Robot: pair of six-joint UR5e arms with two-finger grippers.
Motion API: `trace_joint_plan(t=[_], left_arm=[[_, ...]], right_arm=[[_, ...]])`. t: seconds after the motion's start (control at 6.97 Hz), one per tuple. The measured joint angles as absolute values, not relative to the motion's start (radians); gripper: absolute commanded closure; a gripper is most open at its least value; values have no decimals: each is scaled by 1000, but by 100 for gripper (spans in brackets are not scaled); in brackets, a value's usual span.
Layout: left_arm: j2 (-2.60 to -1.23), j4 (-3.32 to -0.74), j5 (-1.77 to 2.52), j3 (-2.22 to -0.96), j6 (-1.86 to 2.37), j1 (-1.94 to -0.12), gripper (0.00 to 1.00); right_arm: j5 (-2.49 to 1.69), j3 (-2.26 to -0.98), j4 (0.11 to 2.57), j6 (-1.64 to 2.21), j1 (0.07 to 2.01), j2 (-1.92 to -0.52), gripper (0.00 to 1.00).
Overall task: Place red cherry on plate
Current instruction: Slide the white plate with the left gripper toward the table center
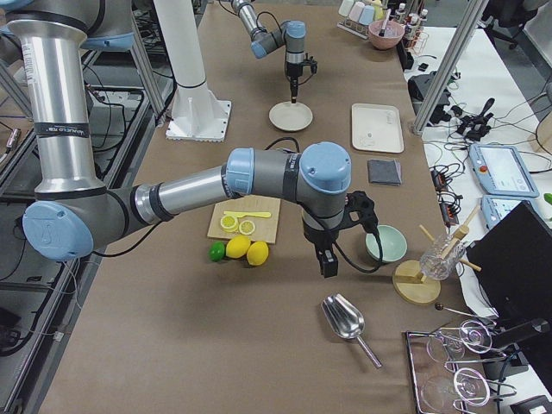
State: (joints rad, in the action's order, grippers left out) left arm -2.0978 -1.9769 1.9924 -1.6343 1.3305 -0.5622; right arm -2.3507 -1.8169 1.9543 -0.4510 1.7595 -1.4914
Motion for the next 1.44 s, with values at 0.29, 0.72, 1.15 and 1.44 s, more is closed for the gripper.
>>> trace_joint_plan(t=[0.29, 0.72, 1.15, 1.44], left_arm=[[-2097, -1979, 1960, -1717, 1383, -584, 2], [-2092, -1973, 1953, -1818, 1521, -608, 2], [-2095, -1974, 1799, -1856, 1650, -558, 2], [-2098, -1973, 1808, -1878, 1707, -528, 2]], right_arm=[[-2350, -1813, 1954, -451, 1759, -1489, 0], [-2350, -1806, 1955, -451, 1760, -1476, 0], [-2349, -1804, 1954, -451, 1762, -1474, 0], [-2348, -1803, 1954, -451, 1763, -1477, 0]])
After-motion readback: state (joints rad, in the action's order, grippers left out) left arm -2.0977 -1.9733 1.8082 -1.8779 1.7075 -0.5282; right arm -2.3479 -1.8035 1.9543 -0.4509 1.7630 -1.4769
